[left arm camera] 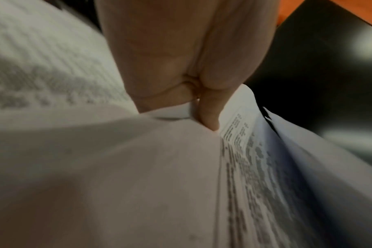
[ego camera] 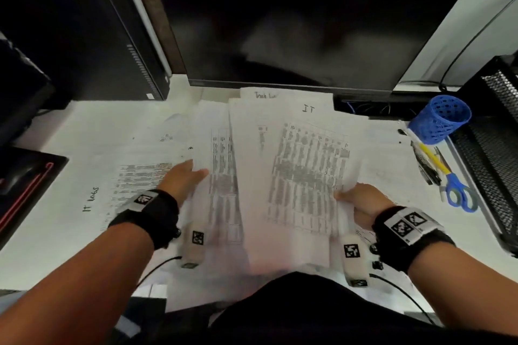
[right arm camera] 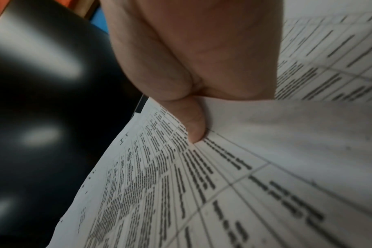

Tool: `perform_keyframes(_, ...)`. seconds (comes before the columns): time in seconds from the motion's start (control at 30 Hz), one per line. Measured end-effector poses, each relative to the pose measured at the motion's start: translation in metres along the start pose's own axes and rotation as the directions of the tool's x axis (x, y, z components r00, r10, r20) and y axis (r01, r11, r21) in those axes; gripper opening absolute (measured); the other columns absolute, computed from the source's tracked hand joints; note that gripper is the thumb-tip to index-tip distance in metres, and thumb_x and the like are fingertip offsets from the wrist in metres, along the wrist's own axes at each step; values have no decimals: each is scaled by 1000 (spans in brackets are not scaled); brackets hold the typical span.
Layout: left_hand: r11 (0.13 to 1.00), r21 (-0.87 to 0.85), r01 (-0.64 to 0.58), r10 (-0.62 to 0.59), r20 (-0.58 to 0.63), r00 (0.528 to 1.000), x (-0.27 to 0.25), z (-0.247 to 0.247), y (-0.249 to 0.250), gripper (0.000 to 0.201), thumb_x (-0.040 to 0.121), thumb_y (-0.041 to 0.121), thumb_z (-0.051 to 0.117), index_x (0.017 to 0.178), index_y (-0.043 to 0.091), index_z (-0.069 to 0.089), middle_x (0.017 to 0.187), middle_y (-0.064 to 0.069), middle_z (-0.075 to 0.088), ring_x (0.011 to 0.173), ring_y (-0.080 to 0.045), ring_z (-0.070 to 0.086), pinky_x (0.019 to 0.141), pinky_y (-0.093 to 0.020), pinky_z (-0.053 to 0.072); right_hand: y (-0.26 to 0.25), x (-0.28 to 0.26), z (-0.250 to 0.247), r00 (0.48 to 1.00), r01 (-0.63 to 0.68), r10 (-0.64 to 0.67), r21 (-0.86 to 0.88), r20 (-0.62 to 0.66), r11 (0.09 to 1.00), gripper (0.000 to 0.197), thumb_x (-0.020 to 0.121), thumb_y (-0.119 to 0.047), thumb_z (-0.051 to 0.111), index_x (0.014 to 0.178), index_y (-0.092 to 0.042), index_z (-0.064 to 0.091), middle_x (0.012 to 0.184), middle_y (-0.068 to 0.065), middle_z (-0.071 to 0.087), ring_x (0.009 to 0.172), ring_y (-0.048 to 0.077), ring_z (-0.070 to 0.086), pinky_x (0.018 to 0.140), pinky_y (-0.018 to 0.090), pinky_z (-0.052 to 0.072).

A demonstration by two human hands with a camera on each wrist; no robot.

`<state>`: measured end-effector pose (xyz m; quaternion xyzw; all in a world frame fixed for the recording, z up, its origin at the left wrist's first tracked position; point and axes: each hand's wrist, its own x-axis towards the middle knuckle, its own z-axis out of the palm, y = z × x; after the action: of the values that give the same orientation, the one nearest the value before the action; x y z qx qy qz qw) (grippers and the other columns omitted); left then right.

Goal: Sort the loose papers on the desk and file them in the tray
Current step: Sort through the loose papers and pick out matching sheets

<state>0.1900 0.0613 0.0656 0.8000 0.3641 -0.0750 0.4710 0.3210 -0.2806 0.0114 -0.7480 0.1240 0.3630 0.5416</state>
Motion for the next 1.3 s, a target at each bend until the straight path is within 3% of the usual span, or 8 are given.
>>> perform_keyframes(0.07,986,-156,52,-49,22,999,-10,19,-6,49,100,29,45,140,1,40,132,6,43,117,-10,42,75,-9,36,-8,-7,20,999,16,-21,-194,-26,981,38,86,-9,64,121,2,55,123,22,60,112,38,58,99,50,46)
perform_keyframes(0.23,864,-443,241,-177,181,967,-25,47,-14,91,76,74,51,143,13,38,144,-4,45,129,-27,46,108,-40,35,-17,-25,50,994,104,-107,-525,25,845,26,90,-14,59,113,-3,54,109,11,62,105,29,59,95,39,48)
perform_keyframes(0.43,945,-292,147,-106,151,983,-29,58,-25,57,87,31,66,136,12,43,128,-2,56,120,-23,51,100,-34,40,-20,-29,47,978,49,-139,-472,-157,880,39,100,-20,37,135,-2,38,128,17,53,108,29,53,85,31,40)
perform_keyframes(0.63,957,-262,126,-68,219,973,-29,64,-24,79,84,35,70,146,14,27,138,6,44,131,-23,41,106,-35,33,-11,-25,56,978,160,-207,-675,11,720,22,98,-13,38,76,-10,43,76,6,49,67,16,42,61,28,32)
perform_keyframes(0.73,978,-186,94,-59,188,980,-26,65,-32,65,82,25,73,138,12,42,135,-6,54,123,-25,50,102,-34,37,-7,-22,51,965,115,-234,-602,-122,790,21,95,-32,49,95,-11,52,89,4,57,80,19,54,70,27,40)
perform_keyframes(0.9,969,-228,97,-76,101,992,-29,58,-39,47,80,16,75,123,4,58,116,-8,64,107,-24,57,93,-37,44,-8,-19,20,848,-65,-127,-338,-515,939,54,83,-26,65,130,-11,44,124,19,54,102,34,60,86,36,51)
perform_keyframes(1.17,950,-285,124,-71,188,979,-37,52,-38,39,80,5,72,116,-1,60,107,-10,64,100,-21,56,70,-22,42,-4,-19,19,920,9,-177,-435,-348,900,26,87,-13,61,110,-3,62,109,14,67,94,30,62,80,36,52)
perform_keyframes(1.3,929,-352,114,-62,157,986,-37,43,-41,33,78,6,74,109,0,63,97,-3,67,93,-20,60,80,-29,44,-4,-19,1,877,54,-242,-415,-414,908,17,90,-11,57,94,4,63,94,21,66,91,35,61,81,40,49)
